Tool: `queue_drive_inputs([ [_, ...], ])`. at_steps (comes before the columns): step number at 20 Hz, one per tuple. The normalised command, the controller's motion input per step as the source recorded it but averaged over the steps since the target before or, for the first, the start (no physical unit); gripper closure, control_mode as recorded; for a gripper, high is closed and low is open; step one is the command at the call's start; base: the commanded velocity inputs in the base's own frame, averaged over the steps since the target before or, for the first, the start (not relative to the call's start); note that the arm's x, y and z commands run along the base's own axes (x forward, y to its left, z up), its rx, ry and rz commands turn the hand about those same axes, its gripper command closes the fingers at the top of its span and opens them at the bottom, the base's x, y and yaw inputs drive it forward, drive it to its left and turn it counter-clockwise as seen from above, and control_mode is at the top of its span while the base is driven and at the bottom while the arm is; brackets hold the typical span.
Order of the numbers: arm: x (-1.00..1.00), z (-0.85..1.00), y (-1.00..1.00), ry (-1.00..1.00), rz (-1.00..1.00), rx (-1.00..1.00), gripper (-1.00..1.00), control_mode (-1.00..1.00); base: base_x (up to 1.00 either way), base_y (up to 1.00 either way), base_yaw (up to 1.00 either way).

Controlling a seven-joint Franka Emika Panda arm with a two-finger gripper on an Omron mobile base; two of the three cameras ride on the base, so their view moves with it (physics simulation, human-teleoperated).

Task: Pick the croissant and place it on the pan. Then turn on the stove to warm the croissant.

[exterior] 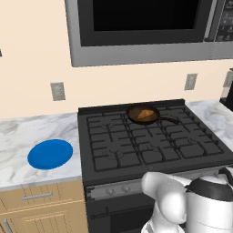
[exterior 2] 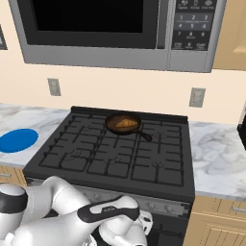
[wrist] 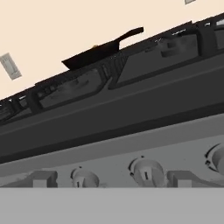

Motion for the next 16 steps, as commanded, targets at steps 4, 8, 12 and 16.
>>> queue_drive_inputs([
  [4, 0.04, -0.12, 0.00, 0.00, 0.00, -0.02, -1.00, -1.00, 0.00, 0.00, 0.00],
  [8, 0.12, -0.12, 0.00, 0.00, 0.00, -0.02, -1.00, -1.00, 0.00, 0.00, 0.00],
  [12, 0.25, -0.09, 0.00, 0.00, 0.00, -0.03, -1.00, -1.00, 0.00, 0.00, 0.00],
  [16, 0.32, -0.13, 0.00, 0.00, 0.00, -0.03, -1.00, -1.00, 0.00, 0.00, 0.00],
])
